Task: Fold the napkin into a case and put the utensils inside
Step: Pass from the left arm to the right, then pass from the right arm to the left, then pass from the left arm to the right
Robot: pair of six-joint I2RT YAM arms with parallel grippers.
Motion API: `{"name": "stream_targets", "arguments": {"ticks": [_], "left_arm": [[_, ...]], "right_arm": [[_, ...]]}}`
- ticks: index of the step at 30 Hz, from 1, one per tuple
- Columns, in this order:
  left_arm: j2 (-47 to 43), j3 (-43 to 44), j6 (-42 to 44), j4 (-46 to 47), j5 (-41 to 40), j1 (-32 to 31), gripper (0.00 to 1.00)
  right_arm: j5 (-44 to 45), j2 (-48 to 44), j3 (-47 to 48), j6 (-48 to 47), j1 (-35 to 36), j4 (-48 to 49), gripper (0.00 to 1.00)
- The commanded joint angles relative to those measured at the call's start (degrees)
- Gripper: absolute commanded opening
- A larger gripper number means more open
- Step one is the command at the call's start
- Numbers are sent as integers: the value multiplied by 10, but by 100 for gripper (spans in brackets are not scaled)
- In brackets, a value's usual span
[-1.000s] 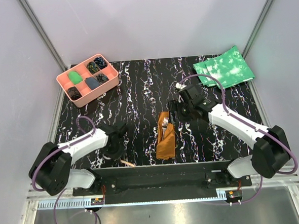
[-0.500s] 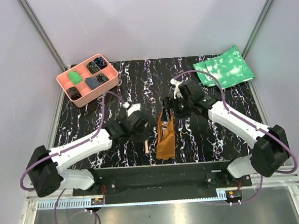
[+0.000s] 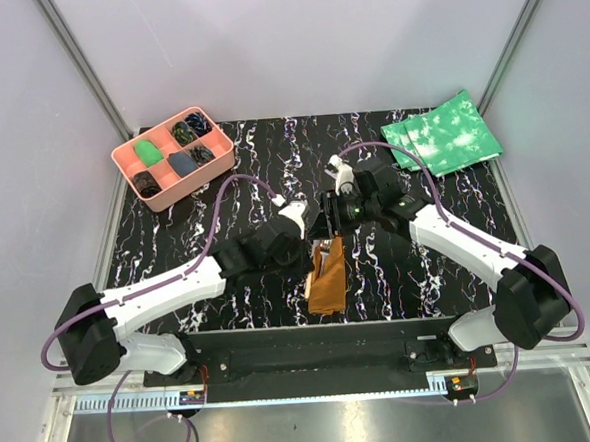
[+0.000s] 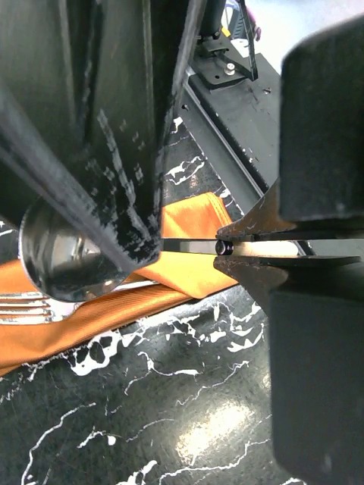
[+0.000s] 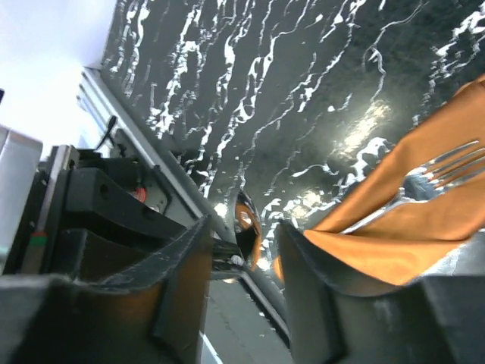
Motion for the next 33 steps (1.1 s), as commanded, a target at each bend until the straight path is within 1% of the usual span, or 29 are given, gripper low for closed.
{"name": "stream_targets", "arguments": {"ticks": [1, 2, 3, 4, 5, 6, 7, 8, 9, 10, 11, 13, 14, 15, 17, 18, 19, 20, 21, 22, 24, 25, 27, 28, 29, 33], "left_arm": [[-14, -4, 16, 41, 16, -3, 0], [-16, -5, 15, 41, 15, -4, 0], [-20, -8, 9, 41, 13, -4, 0], [-24, -10, 3, 41, 13, -2, 3], [-33, -17, 0, 46, 22, 0, 21], [-41, -44, -17, 77, 37, 3, 32], [-50, -62, -28, 100, 83, 18, 39], [-67, -107, -42, 160, 114, 29, 46], [-74, -127, -71, 186, 140, 40, 47], [-79, -144, -81, 210, 181, 58, 49], [-83, -166, -86, 239, 198, 63, 49], [-76, -174, -94, 266, 232, 69, 44], [-72, -177, -97, 280, 240, 70, 38], [-72, -180, -102, 287, 246, 70, 26], [-74, -185, -106, 293, 243, 70, 15], [-74, -184, -105, 282, 233, 70, 10], [-75, -184, -104, 270, 194, 68, 0], [-76, -181, -103, 246, 169, 65, 0], [-77, -180, -108, 243, 114, 62, 0], [-74, -177, -113, 222, 85, 55, 0], [-67, -162, -123, 191, 22, 47, 0], [-62, -156, -125, 183, 9, 40, 0], [-43, -137, -128, 170, -12, 33, 0], [-33, -131, -128, 165, -19, 31, 0], [-29, -120, -128, 160, -25, 26, 0], [-18, -107, -128, 157, -46, 13, 0]], "right_arm": [[-54, 2, -6, 25, -2, 53, 35], [-59, 4, -6, 25, -3, 58, 11], [-58, 2, -6, 24, -3, 59, 1], [-56, -1, -7, 21, -3, 59, 0], [-55, -5, -6, 7, -3, 59, 0], [-48, -11, -7, 2, -6, 57, 0], [-51, -15, -9, -3, -11, 59, 0], [-65, -20, -11, -10, -18, 60, 0], [-70, -23, -13, -11, -34, 60, 0], [-83, -26, -17, -12, -41, 67, 0], [-112, -29, -18, -16, -46, 73, 0], [-123, -28, -15, -20, -49, 75, 0], [-129, -23, -13, -21, -50, 73, 0], [-130, -20, -8, -20, -50, 73, 0], [-124, -13, -6, -8, -50, 73, 0], [-103, -11, 0, 2, -50, 70, 0], [-73, -11, 6, 27, -50, 42, 29], [-22, -6, 11, 43, -49, 27, 39], [12, -6, 22, 65, -48, 11, 49], [41, -6, 23, 110, -40, -5, 65], [82, -7, 29, 146, -25, -7, 68], [105, -8, 30, 172, -3, -16, 69], [146, -3, 35, 187, 15, -19, 67], [157, 0, 36, 201, 21, -28, 65], [168, 8, 36, 204, 30, -28, 59], [185, 27, 53, 212, 50, -44, 47]]}}
